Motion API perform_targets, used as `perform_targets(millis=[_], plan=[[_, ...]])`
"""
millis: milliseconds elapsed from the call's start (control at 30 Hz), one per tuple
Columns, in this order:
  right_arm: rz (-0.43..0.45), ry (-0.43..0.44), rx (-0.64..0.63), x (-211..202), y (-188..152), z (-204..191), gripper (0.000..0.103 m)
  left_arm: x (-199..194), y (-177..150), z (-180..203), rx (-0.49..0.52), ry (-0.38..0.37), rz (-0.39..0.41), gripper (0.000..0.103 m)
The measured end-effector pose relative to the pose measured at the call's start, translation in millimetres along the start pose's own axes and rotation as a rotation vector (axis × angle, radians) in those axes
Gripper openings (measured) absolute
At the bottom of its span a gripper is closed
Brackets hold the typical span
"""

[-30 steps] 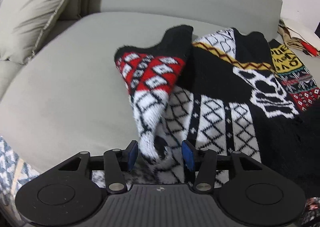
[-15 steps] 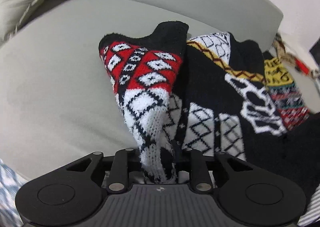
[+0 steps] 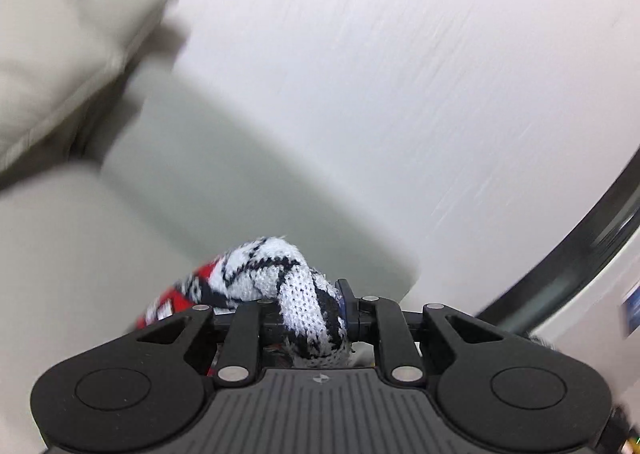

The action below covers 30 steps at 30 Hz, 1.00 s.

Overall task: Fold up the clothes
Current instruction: 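Lift the sweater with both grippers and shake it out in the air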

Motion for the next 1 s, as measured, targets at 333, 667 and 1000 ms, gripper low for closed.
perform_targets(millis=[333,667,1000], plan=[[0.187,0.349,-0.154,-207,-7,-128,0.012,-213,61,85,-0.008,-0.175,0.420,0.016],[0.142,0.177,-0.195,-118,-3,-115,0.012,-154,59,67,0.049,-0.038,0.328,0.016],[0.107,-0.040,-0.370,50,7,-100,0.012,-37,59,19,0.077,0.117,0.171,0.016]])
Point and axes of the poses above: each gripper's, at about its wrist camera, not at the fingertips, and x roughly the way its jaws point, z to its right, y to its top, the point moved 7 cm from there along x, roughly the way its jaws point, and after that the axes turned 10 degrees about x, right-handed, at the moved point
